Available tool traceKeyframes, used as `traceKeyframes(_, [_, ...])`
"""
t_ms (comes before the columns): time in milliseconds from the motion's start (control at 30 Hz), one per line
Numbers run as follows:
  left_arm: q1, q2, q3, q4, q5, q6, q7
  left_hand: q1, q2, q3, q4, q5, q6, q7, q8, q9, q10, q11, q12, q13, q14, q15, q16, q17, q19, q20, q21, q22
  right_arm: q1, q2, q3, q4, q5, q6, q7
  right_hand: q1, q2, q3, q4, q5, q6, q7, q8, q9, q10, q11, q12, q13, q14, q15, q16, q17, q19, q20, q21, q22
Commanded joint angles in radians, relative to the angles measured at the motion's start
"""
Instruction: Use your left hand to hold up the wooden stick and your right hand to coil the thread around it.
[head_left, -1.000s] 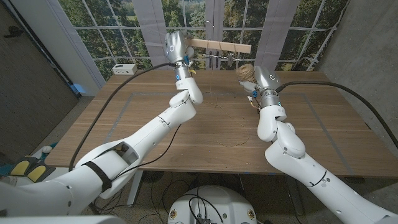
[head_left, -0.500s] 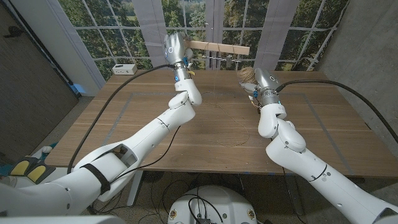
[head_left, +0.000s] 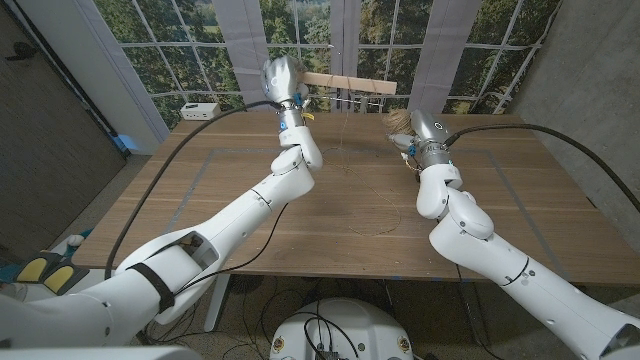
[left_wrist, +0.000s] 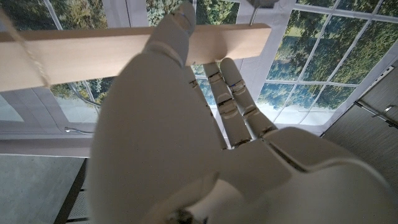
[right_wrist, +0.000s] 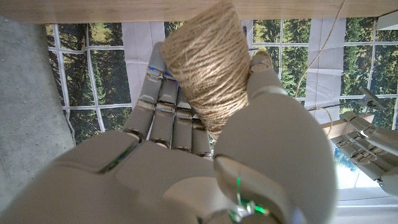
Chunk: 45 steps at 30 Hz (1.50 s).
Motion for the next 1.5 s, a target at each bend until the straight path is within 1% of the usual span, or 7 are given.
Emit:
traceKeyframes(33, [-0.017,0.009,0.014,-0.029,-0.018,0.217,-0.211,0.003,0.009,0.072,0.064,0.005,0.019,0.015,0.004,0.005,0.012,-0.005,0.002,0.004,0.237,-0.222,0.004,0.448,-0.002,-0.003,0.007,0.002,0.098,-0.156,-0.071,-0.057,0.05,-0.015,0.139,-0.006,0.028,0.246,0.005,0.007,0.413,-0.221,0.002,0.002,0.255,-0.137,0.005,0.005,0.291,-0.314,-0.002,0.004,-0.04,-0.037,0.005,0.002])
traceKeyframes(67, [-0.032,0.02,0.034,-0.048,-0.008,0.275,-0.269,0.003,0.009,0.072,0.064,0.005,0.019,0.014,0.004,0.005,0.013,-0.004,0.002,0.005,0.237,-0.222,0.004,0.448,-0.002,-0.003,0.007,0.002,0.106,-0.166,-0.075,-0.059,0.055,-0.014,0.157,-0.007,0.028,0.247,0.006,0.008,0.413,-0.219,0.002,0.002,0.255,-0.138,0.005,0.005,0.291,-0.315,-0.002,0.004,-0.039,-0.036,0.006,0.002])
traceKeyframes(267, [-0.045,0.031,0.052,-0.048,-0.024,0.308,-0.326,0.003,0.009,0.073,0.064,0.005,0.02,0.016,0.004,0.005,0.013,-0.003,0.001,0.005,0.24,-0.222,0.003,0.45,-0.003,0.0,0.007,0.002,0.116,-0.223,-0.056,-0.06,0.123,0.076,0.21,-0.01,0.03,0.247,0.007,0.008,0.411,-0.22,0.001,0.002,0.251,-0.133,0.002,0.005,0.288,-0.314,0.001,0.01,-0.041,-0.037,0.005,0.002])
traceKeyframes(500, [-0.062,0.042,0.076,-0.05,-0.047,0.367,-0.404,0.003,0.01,0.074,0.064,0.006,0.022,0.016,0.004,0.005,0.013,-0.003,0.0,0.005,0.239,-0.222,0.0,0.451,-0.006,0.003,0.008,0.003,0.144,-0.255,-0.07,-0.062,0.136,0.079,0.273,-0.01,0.034,0.248,0.006,0.008,0.401,-0.217,-0.003,0.002,0.24,-0.134,-0.004,0.005,0.272,-0.307,0.003,0.022,-0.048,-0.039,0.004,0.002])
traceKeyframes(667, [-0.096,0.082,0.131,-0.081,-0.065,0.442,-0.545,0.003,0.009,0.074,0.064,0.006,0.021,0.017,0.003,0.005,0.012,-0.001,-0.001,0.005,0.239,-0.221,-0.001,0.452,-0.007,0.004,0.008,0.003,0.185,-0.268,-0.116,-0.067,0.091,0.022,0.332,-0.01,0.036,0.249,0.006,0.008,0.399,-0.217,-0.003,0.002,0.238,-0.134,-0.006,0.006,0.27,-0.309,0.004,0.025,-0.049,-0.04,0.004,0.003])
traceKeyframes(800, [-0.086,0.073,0.125,-0.068,-0.081,0.437,-0.527,0.003,0.009,0.075,0.064,0.006,0.018,0.018,0.002,0.005,0.01,0.0,-0.002,0.006,0.238,-0.222,-0.003,0.452,-0.01,0.006,0.008,0.003,0.214,-0.276,-0.149,-0.067,0.06,-0.008,0.376,-0.01,0.037,0.25,0.005,0.009,0.399,-0.215,-0.003,0.002,0.238,-0.133,-0.006,0.007,0.269,-0.307,0.004,0.025,-0.05,-0.04,0.005,0.003])
traceKeyframes(1500, [-0.189,0.101,0.252,-0.019,-0.17,0.595,-0.729,0.008,0.017,0.079,0.064,0.007,0.004,0.02,-0.004,0.006,0.001,0.005,-0.004,0.01,0.232,-0.222,-0.015,0.454,-0.026,0.016,0.011,0.005,0.409,-0.251,-0.353,-0.006,-0.1,-0.182,0.707,-0.01,0.04,0.233,0.005,0.006,0.384,-0.221,-0.008,0.0,0.213,-0.139,-0.021,0.003,0.233,-0.303,-0.001,0.026,-0.067,-0.042,0.002,0.003])
